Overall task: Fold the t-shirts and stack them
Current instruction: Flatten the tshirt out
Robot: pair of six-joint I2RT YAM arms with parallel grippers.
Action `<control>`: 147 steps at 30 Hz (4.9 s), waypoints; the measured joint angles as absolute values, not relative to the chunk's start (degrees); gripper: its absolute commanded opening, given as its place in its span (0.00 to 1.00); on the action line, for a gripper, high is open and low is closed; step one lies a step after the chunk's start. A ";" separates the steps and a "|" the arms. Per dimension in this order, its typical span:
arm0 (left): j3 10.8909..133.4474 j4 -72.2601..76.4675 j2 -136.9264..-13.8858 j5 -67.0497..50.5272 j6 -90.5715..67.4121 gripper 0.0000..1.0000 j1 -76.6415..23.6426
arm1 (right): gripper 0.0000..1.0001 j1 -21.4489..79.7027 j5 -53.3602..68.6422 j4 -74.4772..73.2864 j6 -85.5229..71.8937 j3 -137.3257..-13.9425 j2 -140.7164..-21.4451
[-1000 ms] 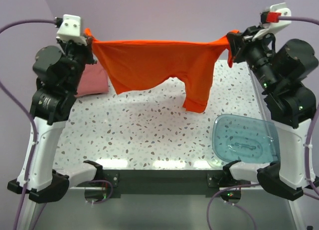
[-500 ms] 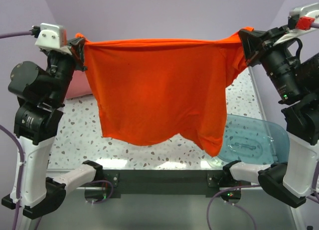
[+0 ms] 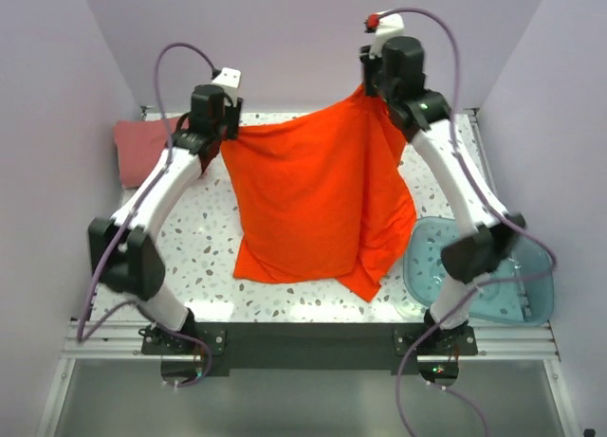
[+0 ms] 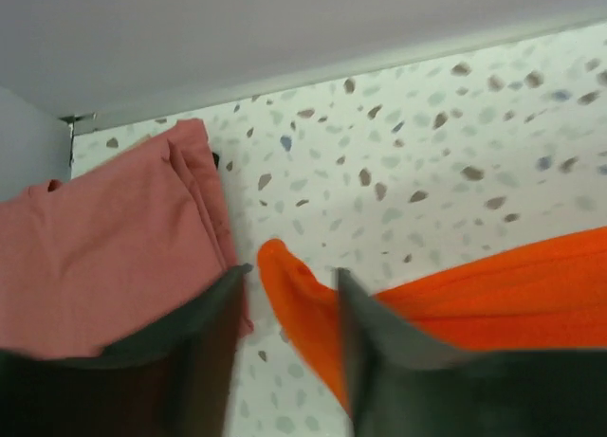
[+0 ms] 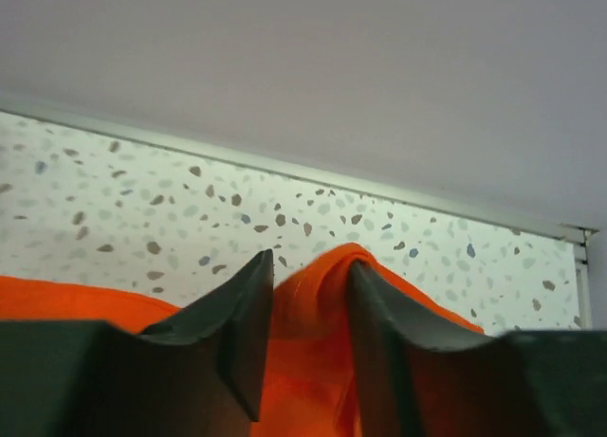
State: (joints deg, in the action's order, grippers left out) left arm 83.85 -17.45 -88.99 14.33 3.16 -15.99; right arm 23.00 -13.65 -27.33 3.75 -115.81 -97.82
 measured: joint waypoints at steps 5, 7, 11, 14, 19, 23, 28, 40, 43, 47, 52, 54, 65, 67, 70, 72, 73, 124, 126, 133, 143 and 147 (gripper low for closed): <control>102.00 -20.16 -113.58 17.93 -1.93 1.00 -13.15 | 0.99 21.56 -15.46 -32.25 -1.43 -135.90 -125.34; 110.76 -21.89 -119.46 18.28 -2.96 1.00 -12.86 | 0.99 21.39 -15.03 -34.89 -3.99 -137.82 -129.84; 114.74 -23.05 -118.24 17.58 -4.54 1.00 -13.26 | 0.99 22.00 -13.19 -33.52 -7.40 -122.23 -122.30; 104.90 -21.85 -108.22 15.20 -6.92 1.00 -13.63 | 0.99 22.83 -11.42 -32.36 -10.46 -108.05 -110.32; 82.61 -21.47 -90.24 9.06 -13.43 1.00 -13.76 | 0.99 23.35 -9.41 -30.41 -14.52 -91.24 -92.36; 71.37 -20.91 -87.05 5.34 -18.33 1.00 -15.29 | 0.99 23.42 -8.78 -28.69 -17.30 -80.34 -86.04; 61.17 -20.82 -87.20 0.91 -22.98 1.00 -17.89 | 0.99 24.40 -7.60 -28.49 -20.34 -68.49 -85.93; 52.56 -14.24 -91.15 -4.43 -28.97 1.00 -18.57 | 0.98 27.99 -5.96 -25.82 -23.79 -62.26 -89.08; 52.51 -12.99 -94.08 -4.43 -28.95 1.00 -18.57 | 0.98 28.67 -5.56 -24.75 -24.49 -62.22 -91.94; 53.21 -10.50 -96.42 -4.16 -28.53 1.00 -18.50 | 0.98 29.26 -5.37 -23.75 -25.10 -62.02 -95.00; 55.70 -8.64 -99.13 -3.64 -27.53 1.00 -18.17 | 0.98 29.52 -4.95 -21.91 -25.87 -62.02 -98.83; 56.97 -8.36 -100.33 -3.11 -26.96 1.00 -17.78 | 0.97 29.58 -4.91 -21.39 -26.17 -62.04 -100.49; 68.55 -9.80 -109.65 1.50 -22.22 1.00 -14.68 | 0.96 30.76 -4.27 -20.32 -27.03 -73.56 -110.85; 72.58 -10.76 -112.62 2.61 -21.10 1.00 -14.46 | 0.96 31.05 -4.05 -20.29 -27.03 -76.47 -113.01; 79.57 -13.54 -117.21 4.19 -19.62 1.00 -14.28 | 0.96 31.18 -3.64 -21.37 -27.03 -81.49 -116.40; 83.46 -14.98 -119.66 4.89 -18.79 1.00 -14.24 | 0.96 31.24 -3.40 -22.02 -26.98 -84.51 -118.34; 85.17 -15.90 -120.60 5.21 -18.39 1.00 -14.22 | 0.97 31.22 -3.27 -22.57 -26.96 -85.89 -119.11; 39.00 -13.93 -83.92 18.37 -32.40 0.20 -9.72 | 0.95 38.50 -1.02 -37.32 -33.50 -60.93 -85.54; 39.05 -13.91 -83.92 18.15 -32.38 0.16 -9.37 | 0.95 39.13 -1.74 -38.11 -33.89 -60.14 -85.43; 39.51 -14.72 -83.77 15.59 -32.01 0.09 -6.90 | 0.91 44.12 -3.49 -40.42 -35.79 -58.13 -85.41; 40.05 -15.75 -83.77 12.84 -31.66 0.08 -4.73 | 0.76 52.10 -5.52 -40.62 -36.86 -59.29 -87.31; 40.07 -15.90 -83.77 12.27 -31.16 0.07 -4.51 | 0.73 52.49 -4.95 -37.45 -37.12 -58.89 -89.62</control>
State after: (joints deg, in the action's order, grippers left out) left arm 40.07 -15.90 -83.77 12.27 -31.16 -4.51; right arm 52.49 -4.95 -37.45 -37.12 -58.89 -89.62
